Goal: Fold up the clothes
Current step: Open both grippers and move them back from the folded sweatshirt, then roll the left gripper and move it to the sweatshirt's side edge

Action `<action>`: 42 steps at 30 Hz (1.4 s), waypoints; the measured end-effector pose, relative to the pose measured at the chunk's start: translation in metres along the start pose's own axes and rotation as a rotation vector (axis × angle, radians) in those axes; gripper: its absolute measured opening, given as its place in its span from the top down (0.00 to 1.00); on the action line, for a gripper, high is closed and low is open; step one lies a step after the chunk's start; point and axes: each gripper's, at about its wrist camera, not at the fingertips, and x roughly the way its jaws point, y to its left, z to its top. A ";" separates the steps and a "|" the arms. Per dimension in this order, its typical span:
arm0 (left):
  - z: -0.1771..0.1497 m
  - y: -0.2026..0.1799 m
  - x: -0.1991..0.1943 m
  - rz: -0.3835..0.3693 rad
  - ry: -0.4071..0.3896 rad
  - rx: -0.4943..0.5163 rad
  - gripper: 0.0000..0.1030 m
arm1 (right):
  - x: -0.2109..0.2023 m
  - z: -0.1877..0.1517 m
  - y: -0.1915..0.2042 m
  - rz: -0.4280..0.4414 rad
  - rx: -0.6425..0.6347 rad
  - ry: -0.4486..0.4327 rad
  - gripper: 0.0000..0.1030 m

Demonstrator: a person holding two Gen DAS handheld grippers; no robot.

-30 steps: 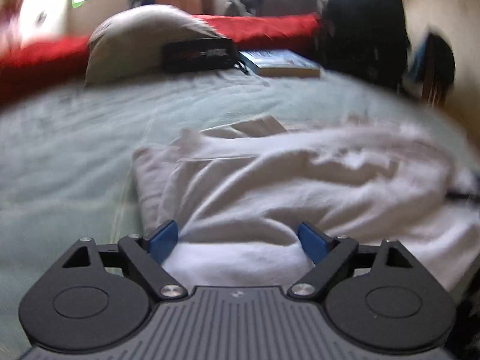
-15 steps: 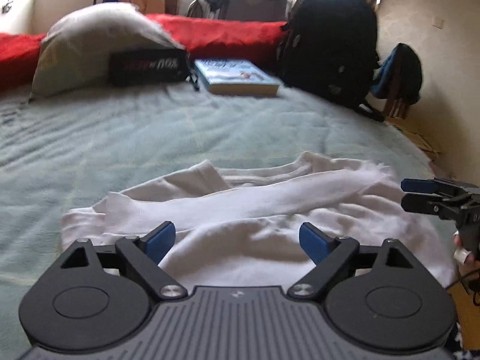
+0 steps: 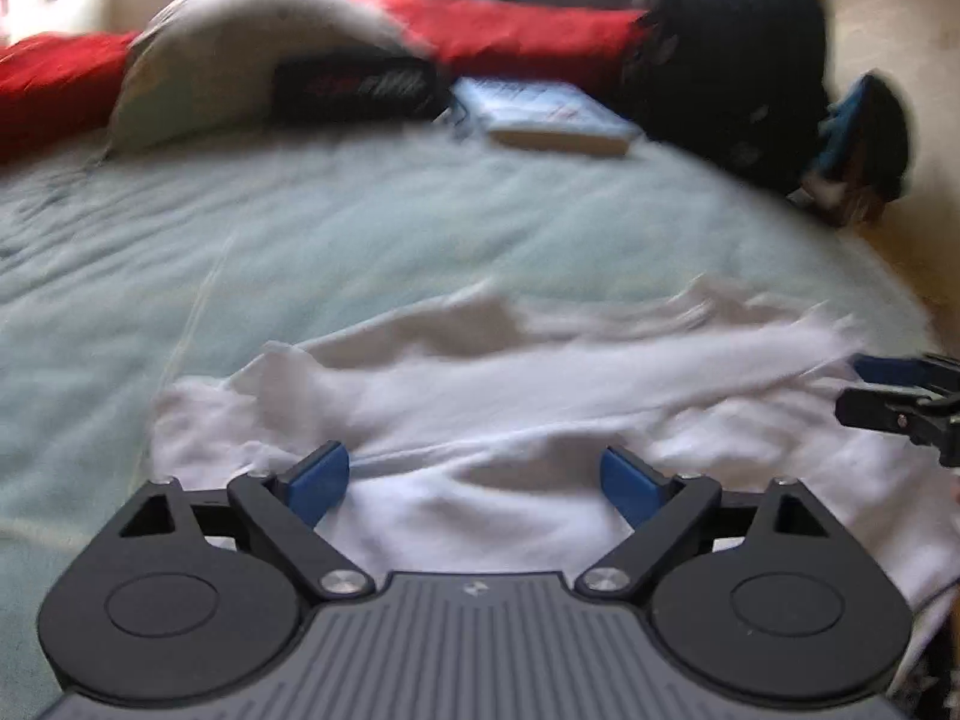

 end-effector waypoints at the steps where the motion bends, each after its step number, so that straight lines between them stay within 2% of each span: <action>1: 0.000 -0.003 -0.006 0.013 -0.002 0.014 0.12 | -0.003 -0.001 -0.001 -0.008 0.010 -0.001 0.00; 4: 0.000 -0.015 -0.033 0.053 -0.014 0.078 0.11 | -0.031 0.001 0.003 0.020 0.019 -0.044 0.00; 7: -0.014 -0.021 -0.059 0.015 -0.038 0.095 0.08 | -0.054 -0.002 0.012 0.023 -0.006 -0.072 0.00; 9: -0.030 -0.017 -0.064 -0.020 -0.016 0.054 0.08 | -0.061 -0.014 0.016 0.036 0.001 -0.053 0.00; 12: -0.056 -0.007 -0.061 0.006 0.047 -0.006 0.09 | -0.063 -0.035 0.017 0.059 0.049 0.008 0.00; 15: -0.064 -0.010 -0.089 0.005 0.009 0.024 0.08 | -0.071 -0.050 0.020 0.065 0.070 0.044 0.00; 18: -0.069 -0.014 -0.111 -0.044 -0.027 0.030 0.07 | -0.084 -0.063 0.027 0.097 0.061 0.048 0.00; 21: -0.082 -0.015 -0.106 -0.077 0.032 -0.002 0.07 | -0.087 -0.077 0.032 0.097 0.063 0.083 0.00; 23: -0.092 -0.013 -0.097 -0.064 0.086 -0.031 0.07 | -0.086 -0.085 0.032 0.084 0.072 0.109 0.00; 24: -0.095 -0.013 -0.098 -0.061 0.080 -0.027 0.07 | -0.088 -0.087 0.032 0.076 0.071 0.114 0.00; 29: -0.090 -0.016 -0.119 -0.098 0.016 -0.006 0.06 | -0.106 -0.087 0.040 0.091 0.055 0.083 0.00; 32: -0.093 -0.012 -0.108 -0.099 0.072 -0.023 0.06 | -0.107 -0.087 0.046 0.095 0.048 0.086 0.00; 35: -0.095 0.000 -0.108 -0.123 0.084 -0.053 0.07 | -0.103 -0.089 0.049 0.101 0.051 0.118 0.00; 38: -0.086 0.013 -0.125 -0.151 0.040 -0.064 0.06 | -0.107 -0.087 0.052 0.123 0.041 0.099 0.00; 42: -0.065 0.046 -0.135 -0.129 0.007 -0.107 0.06 | -0.110 -0.081 0.053 0.164 0.055 0.073 0.00</action>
